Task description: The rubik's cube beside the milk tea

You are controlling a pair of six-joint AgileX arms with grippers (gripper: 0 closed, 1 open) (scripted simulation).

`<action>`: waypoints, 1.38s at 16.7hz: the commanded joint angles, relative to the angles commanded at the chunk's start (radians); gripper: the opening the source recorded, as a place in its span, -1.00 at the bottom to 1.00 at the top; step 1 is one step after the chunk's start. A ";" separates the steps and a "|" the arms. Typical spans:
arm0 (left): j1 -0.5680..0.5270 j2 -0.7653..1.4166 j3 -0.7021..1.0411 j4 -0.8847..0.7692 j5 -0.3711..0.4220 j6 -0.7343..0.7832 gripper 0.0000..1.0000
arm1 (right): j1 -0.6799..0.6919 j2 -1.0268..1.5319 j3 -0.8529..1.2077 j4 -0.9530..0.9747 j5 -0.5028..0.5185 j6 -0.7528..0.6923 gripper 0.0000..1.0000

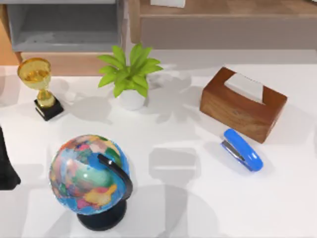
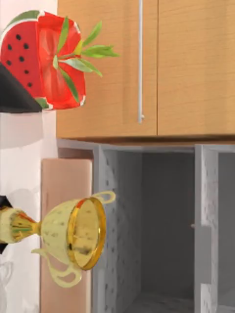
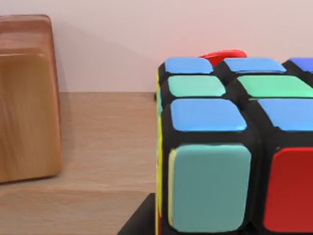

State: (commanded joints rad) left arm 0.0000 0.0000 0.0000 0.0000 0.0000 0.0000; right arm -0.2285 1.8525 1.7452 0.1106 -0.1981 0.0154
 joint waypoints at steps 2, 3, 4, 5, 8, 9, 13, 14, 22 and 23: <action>0.000 0.000 0.000 0.000 0.000 0.000 1.00 | 0.000 0.000 0.000 0.000 0.000 0.000 -0.21; 0.000 0.000 0.000 0.000 0.000 0.000 1.00 | 0.000 0.000 0.000 0.000 0.000 0.000 -0.36; 0.000 0.000 0.000 0.000 0.000 0.000 1.00 | 0.000 0.000 0.000 0.000 0.000 0.000 -0.51; 0.000 0.000 0.000 0.000 0.000 0.000 1.00 | 0.000 0.000 0.000 0.000 0.000 0.000 -0.66; 0.000 0.000 0.000 0.000 0.000 0.000 1.00 | 0.000 0.000 0.000 0.000 0.000 0.000 -1.00; 0.000 0.000 0.000 0.000 0.000 0.000 1.00 | 0.000 0.000 0.000 0.000 0.000 0.000 -1.00; 0.000 0.000 0.000 0.000 0.000 0.000 1.00 | 0.000 0.000 0.000 0.000 0.000 0.000 -1.00; 0.000 0.000 0.000 0.000 0.000 0.000 1.00 | 0.000 0.000 0.000 0.000 0.000 0.000 -1.00; 0.000 0.000 0.000 0.000 0.000 0.000 1.00 | -0.003 0.005 0.049 -0.042 -0.001 0.002 -1.00; 0.000 0.000 0.000 0.000 0.000 0.000 1.00 | -0.003 0.005 0.049 -0.042 -0.001 0.002 -1.00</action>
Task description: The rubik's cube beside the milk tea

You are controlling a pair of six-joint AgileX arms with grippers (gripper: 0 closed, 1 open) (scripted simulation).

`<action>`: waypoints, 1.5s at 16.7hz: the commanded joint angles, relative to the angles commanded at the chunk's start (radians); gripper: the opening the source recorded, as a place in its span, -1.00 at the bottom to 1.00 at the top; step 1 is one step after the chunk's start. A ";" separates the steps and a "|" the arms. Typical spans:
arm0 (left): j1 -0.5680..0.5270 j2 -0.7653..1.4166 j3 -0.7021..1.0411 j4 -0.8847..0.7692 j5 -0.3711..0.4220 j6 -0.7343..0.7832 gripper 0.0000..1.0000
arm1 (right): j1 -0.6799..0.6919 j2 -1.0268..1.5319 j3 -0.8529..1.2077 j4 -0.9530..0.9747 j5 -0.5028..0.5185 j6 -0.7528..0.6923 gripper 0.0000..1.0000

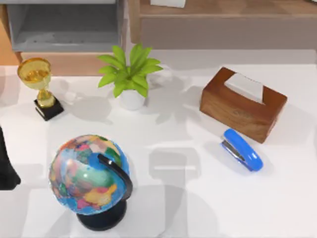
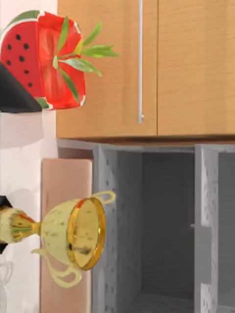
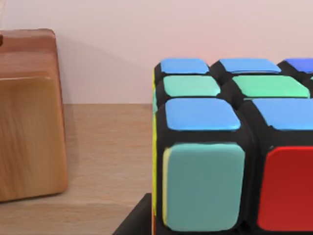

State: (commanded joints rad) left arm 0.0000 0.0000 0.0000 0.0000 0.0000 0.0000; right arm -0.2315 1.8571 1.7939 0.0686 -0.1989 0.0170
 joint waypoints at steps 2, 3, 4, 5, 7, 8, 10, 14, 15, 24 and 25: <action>0.000 0.000 0.000 0.000 0.000 0.000 1.00 | 0.000 -0.003 -0.003 0.002 0.000 0.001 -1.00; 0.000 0.000 0.000 0.000 0.000 0.000 1.00 | 0.000 -0.004 -0.003 0.002 0.000 0.002 -1.00; 0.000 0.000 0.000 0.000 0.000 0.000 1.00 | 0.003 -0.015 -0.002 -0.002 0.002 0.006 -1.00; 0.000 0.000 0.000 0.000 0.000 0.000 1.00 | 0.010 -0.035 -0.005 -0.012 0.007 0.015 -1.00; 0.000 0.000 0.000 0.000 0.000 0.000 1.00 | 0.043 -0.100 -0.028 -0.055 0.019 0.045 -1.00; 0.000 0.000 0.000 0.000 0.000 0.000 1.00 | 0.068 -0.141 -0.048 -0.088 0.026 0.065 -1.00; 0.000 0.000 0.000 0.000 0.000 0.000 1.00 | 0.130 -0.228 -0.105 -0.173 0.043 0.113 -1.00; 0.000 0.000 0.000 0.000 0.000 0.000 1.00 | 0.284 -0.388 -0.287 -0.406 0.086 0.229 -1.00; 0.000 0.000 0.000 0.000 0.000 0.000 1.00 | 0.327 -0.421 -0.344 -0.473 0.098 0.259 -1.00; 0.000 0.000 0.000 0.000 0.000 0.000 1.00 | 0.681 -0.615 -0.888 -1.039 0.193 0.473 -1.00; 0.000 0.000 0.000 0.000 0.000 0.000 1.00 | 0.708 -0.625 -0.934 -1.083 0.199 0.487 -1.00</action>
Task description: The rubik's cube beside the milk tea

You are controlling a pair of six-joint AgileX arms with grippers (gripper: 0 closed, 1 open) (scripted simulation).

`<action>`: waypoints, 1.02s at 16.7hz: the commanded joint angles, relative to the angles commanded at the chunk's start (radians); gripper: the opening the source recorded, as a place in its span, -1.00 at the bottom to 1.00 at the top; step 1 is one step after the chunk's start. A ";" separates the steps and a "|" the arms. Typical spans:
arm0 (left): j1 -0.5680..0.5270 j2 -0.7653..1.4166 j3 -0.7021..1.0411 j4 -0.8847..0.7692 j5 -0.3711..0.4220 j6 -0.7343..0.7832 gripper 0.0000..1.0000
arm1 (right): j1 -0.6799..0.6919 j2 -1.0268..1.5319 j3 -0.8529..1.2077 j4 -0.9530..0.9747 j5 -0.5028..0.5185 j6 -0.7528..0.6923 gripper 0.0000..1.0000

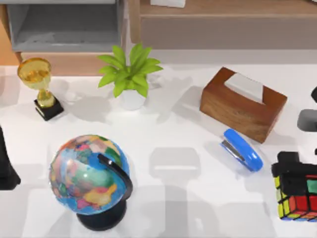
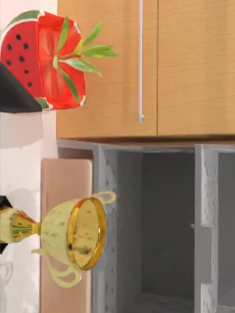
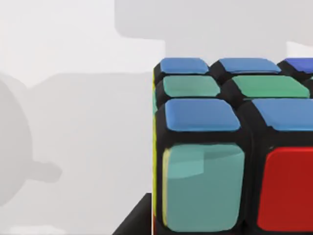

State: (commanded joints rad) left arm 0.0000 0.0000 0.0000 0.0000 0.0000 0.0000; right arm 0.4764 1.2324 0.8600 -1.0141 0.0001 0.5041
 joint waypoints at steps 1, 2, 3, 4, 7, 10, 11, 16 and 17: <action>0.000 0.000 0.000 0.000 0.000 0.000 1.00 | 0.022 -0.008 -0.038 -0.037 0.005 0.012 -1.00; 0.000 0.000 0.000 0.000 0.000 0.000 1.00 | 0.040 -0.014 -0.069 -0.066 0.010 0.021 -1.00; 0.000 0.000 0.000 0.000 0.000 0.000 1.00 | 0.052 -0.018 -0.091 -0.087 0.013 0.028 -1.00; 0.000 0.000 0.000 0.000 0.000 0.000 1.00 | 0.059 -0.020 -0.103 -0.098 0.015 0.032 -1.00; 0.000 0.000 0.000 0.000 0.000 0.000 1.00 | 0.060 -0.021 -0.106 -0.101 0.016 0.033 -1.00; 0.000 0.000 0.000 0.000 0.000 0.000 1.00 | 0.056 -0.016 -0.104 -0.099 0.014 0.033 -1.00; 0.000 0.000 0.000 0.000 0.000 0.000 1.00 | 0.057 -0.017 -0.102 -0.098 0.013 0.033 -1.00; 0.000 0.000 0.000 0.000 0.000 0.000 1.00 | 0.066 -0.020 -0.088 -0.075 0.006 0.035 -1.00; 0.000 0.000 0.000 0.000 0.000 0.000 1.00 | 0.067 -0.022 -0.086 -0.069 0.004 0.036 -1.00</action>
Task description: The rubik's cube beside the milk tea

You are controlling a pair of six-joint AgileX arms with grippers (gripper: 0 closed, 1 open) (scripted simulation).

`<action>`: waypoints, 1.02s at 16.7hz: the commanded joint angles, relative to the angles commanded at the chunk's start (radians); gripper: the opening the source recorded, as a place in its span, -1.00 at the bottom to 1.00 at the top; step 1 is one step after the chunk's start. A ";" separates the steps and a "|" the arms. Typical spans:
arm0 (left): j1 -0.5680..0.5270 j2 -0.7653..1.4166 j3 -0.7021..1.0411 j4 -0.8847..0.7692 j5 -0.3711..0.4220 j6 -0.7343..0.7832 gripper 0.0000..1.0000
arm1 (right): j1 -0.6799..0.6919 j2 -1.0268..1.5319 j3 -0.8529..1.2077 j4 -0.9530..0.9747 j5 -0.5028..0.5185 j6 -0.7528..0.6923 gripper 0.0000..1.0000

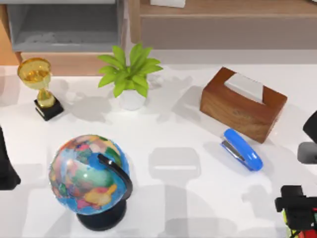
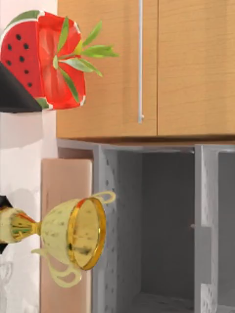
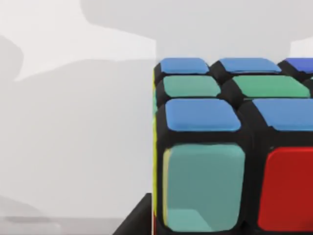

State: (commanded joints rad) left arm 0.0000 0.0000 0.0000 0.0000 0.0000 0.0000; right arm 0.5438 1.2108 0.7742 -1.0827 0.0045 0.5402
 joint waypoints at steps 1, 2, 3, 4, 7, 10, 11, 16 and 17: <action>0.000 0.000 0.000 0.000 0.000 0.000 1.00 | 0.001 -0.003 0.002 0.006 -0.002 0.000 -1.00; 0.000 0.000 0.000 0.000 0.000 0.000 1.00 | 0.002 -0.007 0.003 0.012 -0.003 0.000 -1.00; 0.000 0.000 0.000 0.000 0.000 0.000 1.00 | 0.002 -0.012 0.003 0.017 -0.003 -0.001 -1.00; 0.000 0.000 0.000 0.000 0.000 0.000 1.00 | 0.000 -0.017 0.002 0.021 -0.004 -0.001 -1.00; 0.000 0.000 0.000 0.000 0.000 0.000 1.00 | -0.007 -0.028 -0.002 0.033 -0.002 -0.003 -1.00; 0.000 0.000 0.000 0.000 0.000 0.000 1.00 | -0.012 -0.030 -0.010 0.044 0.003 -0.004 -1.00; 0.000 0.000 0.000 0.000 0.000 0.000 1.00 | -0.012 -0.028 -0.014 0.047 0.005 -0.003 -1.00; 0.000 0.000 0.000 0.000 0.000 0.000 1.00 | -0.007 0.005 -0.062 0.059 0.011 -0.002 -1.00; 0.000 0.000 0.000 0.000 0.000 0.000 1.00 | -0.006 0.016 -0.077 0.059 0.011 -0.002 -1.00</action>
State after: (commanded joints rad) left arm 0.0000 0.0000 0.0000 0.0000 0.0000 0.0000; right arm 0.5373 1.2266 0.6971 -1.0242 0.0156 0.5382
